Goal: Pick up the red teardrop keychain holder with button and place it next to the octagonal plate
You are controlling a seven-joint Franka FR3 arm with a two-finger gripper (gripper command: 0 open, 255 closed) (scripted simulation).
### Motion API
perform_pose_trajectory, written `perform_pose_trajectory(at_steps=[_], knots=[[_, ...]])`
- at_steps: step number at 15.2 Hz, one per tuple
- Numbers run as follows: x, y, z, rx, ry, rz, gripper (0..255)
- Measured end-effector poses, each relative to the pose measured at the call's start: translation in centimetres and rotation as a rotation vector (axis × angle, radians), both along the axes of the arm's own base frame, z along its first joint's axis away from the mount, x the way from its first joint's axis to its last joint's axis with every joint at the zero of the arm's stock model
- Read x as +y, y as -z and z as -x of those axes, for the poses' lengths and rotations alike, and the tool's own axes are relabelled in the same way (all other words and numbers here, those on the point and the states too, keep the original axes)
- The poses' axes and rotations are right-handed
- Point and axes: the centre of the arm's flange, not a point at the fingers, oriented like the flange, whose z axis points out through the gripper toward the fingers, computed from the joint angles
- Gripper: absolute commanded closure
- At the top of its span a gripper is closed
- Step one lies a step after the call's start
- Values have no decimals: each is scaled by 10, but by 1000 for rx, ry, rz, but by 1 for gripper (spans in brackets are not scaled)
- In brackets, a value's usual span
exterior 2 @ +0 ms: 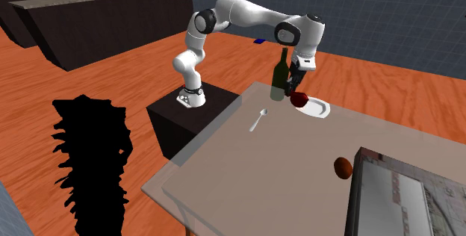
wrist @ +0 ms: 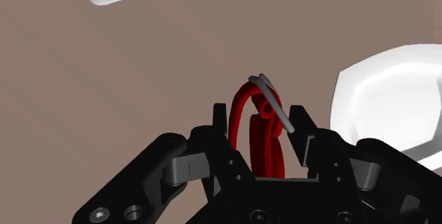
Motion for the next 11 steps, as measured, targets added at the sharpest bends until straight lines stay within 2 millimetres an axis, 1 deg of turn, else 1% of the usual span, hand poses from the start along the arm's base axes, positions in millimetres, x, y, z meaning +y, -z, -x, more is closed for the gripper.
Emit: perform_pose_trajectory(at_steps=[4, 11], knots=[[3, 20, -4, 0, 1, 0, 255], [4, 56, -2, 0, 1, 0, 255]])
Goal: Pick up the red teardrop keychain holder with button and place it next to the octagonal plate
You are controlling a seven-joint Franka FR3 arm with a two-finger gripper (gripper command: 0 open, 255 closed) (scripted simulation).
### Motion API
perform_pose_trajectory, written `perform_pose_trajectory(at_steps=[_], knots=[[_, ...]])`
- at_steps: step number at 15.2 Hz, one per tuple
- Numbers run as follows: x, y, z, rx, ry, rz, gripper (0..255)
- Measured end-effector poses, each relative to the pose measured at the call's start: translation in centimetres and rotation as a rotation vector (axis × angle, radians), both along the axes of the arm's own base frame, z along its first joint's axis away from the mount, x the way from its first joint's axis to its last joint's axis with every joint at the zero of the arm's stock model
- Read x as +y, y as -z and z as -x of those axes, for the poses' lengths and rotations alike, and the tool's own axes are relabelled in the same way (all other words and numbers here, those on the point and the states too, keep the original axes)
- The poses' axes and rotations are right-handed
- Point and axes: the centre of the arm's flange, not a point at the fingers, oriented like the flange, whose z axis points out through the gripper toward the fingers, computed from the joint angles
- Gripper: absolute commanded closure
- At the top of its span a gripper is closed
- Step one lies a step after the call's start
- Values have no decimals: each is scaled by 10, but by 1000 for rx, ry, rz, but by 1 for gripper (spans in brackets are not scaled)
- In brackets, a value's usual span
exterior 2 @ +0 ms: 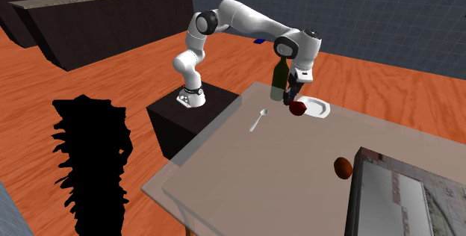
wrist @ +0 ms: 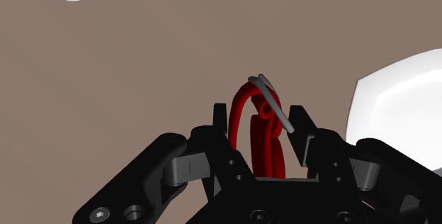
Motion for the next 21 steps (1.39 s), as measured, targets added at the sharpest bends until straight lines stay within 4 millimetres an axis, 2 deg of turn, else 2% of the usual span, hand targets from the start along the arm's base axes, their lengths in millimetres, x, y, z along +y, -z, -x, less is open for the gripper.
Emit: perform_pose_trajectory(at_steps=[14, 18, 21], knots=[[0, 73, 0, -1, 1, 0, 255], [-1, 86, -1, -6, 1, 0, 255], [-1, 88, -1, -5, 1, 0, 255]])
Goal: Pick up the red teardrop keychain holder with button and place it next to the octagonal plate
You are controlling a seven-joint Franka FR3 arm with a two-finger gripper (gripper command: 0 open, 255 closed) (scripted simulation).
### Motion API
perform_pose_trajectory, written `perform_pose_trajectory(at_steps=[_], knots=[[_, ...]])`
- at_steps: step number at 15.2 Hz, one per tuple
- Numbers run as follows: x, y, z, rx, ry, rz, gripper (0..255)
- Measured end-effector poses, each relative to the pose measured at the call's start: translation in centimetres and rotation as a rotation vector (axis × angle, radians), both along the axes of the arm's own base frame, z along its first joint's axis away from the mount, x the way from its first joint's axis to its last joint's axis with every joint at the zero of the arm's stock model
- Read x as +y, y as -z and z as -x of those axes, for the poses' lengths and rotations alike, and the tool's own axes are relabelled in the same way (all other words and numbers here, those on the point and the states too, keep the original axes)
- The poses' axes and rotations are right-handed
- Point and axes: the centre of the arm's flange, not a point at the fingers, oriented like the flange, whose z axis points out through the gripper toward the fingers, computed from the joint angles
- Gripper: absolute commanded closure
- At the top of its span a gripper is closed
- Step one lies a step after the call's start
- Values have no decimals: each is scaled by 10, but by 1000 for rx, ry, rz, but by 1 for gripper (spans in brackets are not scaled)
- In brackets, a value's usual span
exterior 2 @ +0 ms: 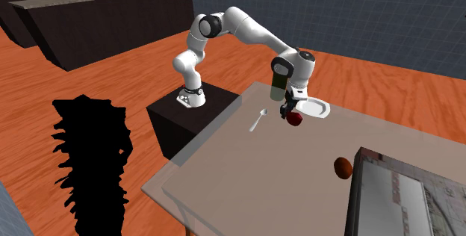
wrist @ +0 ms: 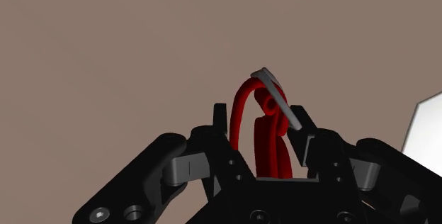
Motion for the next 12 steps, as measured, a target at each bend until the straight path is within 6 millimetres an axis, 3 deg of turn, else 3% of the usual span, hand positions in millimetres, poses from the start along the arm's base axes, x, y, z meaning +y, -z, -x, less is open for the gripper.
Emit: perform_pose_trajectory(at_steps=[2, 3, 9, 12], knots=[[0, 0, 0, 0, 0, 0, 255], [-1, 0, 0, 0, 0, 0, 0], [1, 4, 0, 5, -1, 0, 0], [-1, -24, -4, 4, -1, 0, 0]])
